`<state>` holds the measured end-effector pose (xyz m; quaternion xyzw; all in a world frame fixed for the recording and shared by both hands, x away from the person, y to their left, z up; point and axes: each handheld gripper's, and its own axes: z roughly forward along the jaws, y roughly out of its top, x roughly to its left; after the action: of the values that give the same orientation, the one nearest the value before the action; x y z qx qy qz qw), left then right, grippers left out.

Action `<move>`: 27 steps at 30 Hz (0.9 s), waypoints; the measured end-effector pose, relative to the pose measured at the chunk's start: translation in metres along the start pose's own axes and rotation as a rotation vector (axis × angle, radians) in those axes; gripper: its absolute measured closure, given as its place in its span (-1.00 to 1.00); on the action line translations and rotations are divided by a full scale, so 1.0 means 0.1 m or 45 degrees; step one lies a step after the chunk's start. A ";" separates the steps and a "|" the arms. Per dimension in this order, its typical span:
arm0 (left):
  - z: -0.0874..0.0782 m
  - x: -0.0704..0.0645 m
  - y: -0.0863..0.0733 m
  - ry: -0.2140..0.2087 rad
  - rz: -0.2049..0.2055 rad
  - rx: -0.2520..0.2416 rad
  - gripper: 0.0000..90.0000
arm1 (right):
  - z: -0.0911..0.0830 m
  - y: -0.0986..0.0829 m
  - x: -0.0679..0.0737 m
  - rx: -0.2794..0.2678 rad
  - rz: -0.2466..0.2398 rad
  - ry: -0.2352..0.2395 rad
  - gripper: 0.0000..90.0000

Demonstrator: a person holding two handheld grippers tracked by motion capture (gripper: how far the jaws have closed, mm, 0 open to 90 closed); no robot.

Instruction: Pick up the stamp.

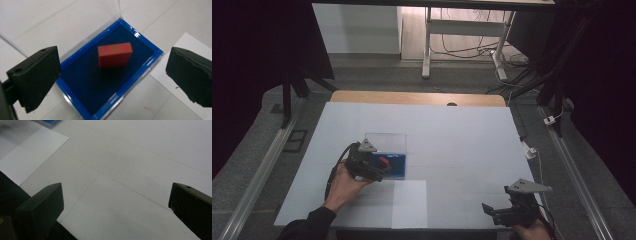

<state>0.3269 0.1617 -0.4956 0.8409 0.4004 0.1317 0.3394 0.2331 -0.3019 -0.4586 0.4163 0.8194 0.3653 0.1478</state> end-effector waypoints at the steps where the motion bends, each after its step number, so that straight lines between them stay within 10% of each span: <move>1: 0.00 0.00 0.00 0.000 0.000 0.000 -0.97 | 0.00 0.00 0.00 0.001 0.000 0.000 -0.99; 27: 0.12 -0.08 0.12 0.046 0.058 0.101 0.27 | 0.00 0.00 0.00 0.003 -0.001 -0.002 -0.99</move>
<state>0.3352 0.1447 -0.4961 0.8602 0.3921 0.1387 0.2953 0.2333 -0.3016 -0.4589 0.4162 0.8199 0.3642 0.1480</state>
